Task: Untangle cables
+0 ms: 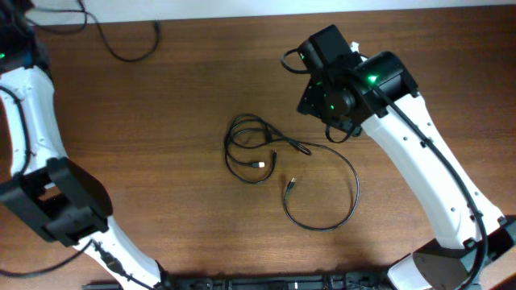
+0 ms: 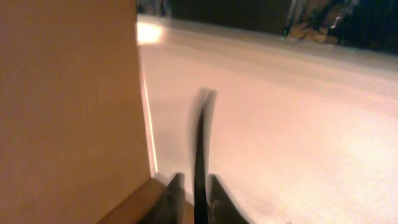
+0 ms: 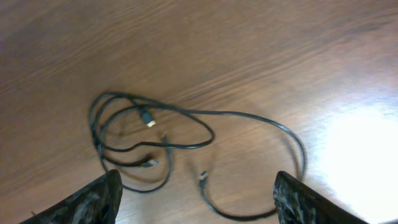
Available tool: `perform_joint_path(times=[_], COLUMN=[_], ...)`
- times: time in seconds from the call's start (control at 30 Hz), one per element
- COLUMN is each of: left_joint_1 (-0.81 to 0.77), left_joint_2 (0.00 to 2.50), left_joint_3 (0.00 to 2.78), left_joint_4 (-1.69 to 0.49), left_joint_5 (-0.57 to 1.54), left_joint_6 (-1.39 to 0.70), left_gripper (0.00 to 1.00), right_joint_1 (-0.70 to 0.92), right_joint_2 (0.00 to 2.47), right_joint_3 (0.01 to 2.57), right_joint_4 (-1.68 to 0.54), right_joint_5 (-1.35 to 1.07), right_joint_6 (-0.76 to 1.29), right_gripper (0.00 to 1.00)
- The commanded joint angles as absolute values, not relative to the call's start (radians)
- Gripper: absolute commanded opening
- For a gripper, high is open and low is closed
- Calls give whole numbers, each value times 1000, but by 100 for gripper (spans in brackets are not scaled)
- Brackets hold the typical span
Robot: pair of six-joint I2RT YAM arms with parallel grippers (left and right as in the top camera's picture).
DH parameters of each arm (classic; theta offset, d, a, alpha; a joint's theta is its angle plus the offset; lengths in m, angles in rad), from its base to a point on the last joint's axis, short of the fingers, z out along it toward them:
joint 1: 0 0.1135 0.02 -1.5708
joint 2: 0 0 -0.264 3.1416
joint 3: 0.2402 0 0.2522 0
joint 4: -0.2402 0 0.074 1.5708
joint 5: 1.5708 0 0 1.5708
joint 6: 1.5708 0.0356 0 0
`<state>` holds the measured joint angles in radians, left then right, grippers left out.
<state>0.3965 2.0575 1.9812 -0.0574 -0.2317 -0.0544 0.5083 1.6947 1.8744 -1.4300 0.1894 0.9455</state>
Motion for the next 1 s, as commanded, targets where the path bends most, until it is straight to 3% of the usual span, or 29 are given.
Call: perform_joint_path(times=[0.0,0.03,0.07,0.17,0.27,0.33,0.4,0.43,0.53,0.63,0.7,0.83,0.97], left_joint_1=[440,444,443,442,426,386,339,316,221,166,163,170,160], left_joint_2=[2130,2138,2141,2143,2145,2145,2156,2164,2228,2297,2342,2408,2515], left_joint_3=[1985,1985,1985,1985,1984,1979,1979,1979,1979,1979,1979,1979,1979], left_joint_4=[-187,-226,-270,-382,-526,-650,-684,-691,-685,-603,-530,-256,-141], left_joint_5=[-90,-75,-39,135,321,329,330,330,286,-12,-99,-93,23], left_joint_6=[-49,-49,-48,-49,-57,-56,-56,-57,-59,-149,-149,-141,-74], left_gripper=[50,52,64,61,69,87,99,99,99,99,99,98,99], right_joint_1=[511,511,511,511,511,511,511,511,511,511,511,511,511], right_joint_2=[1691,1691,1691,1691,1691,1691,1692,1691,1692,1691,1692,1692,1691], right_joint_3=[1848,1848,1848,1848,1848,1848,1848,1848,1848,1848,1848,1848,1848], right_joint_4=[-1398,-1398,-1398,-1400,-1410,-1409,-1409,-1409,-1409,-1409,-1409,-1409,-1409], right_joint_5=[119,105,75,22,-23,-23,-23,-23,-23,-23,-23,-23,-23], right_joint_6=[942,926,890,885,864,865,865,864,864,864,865,865,864], right_gripper=[75,76,76,76,81,82,91,96,98,98,99,98,98])
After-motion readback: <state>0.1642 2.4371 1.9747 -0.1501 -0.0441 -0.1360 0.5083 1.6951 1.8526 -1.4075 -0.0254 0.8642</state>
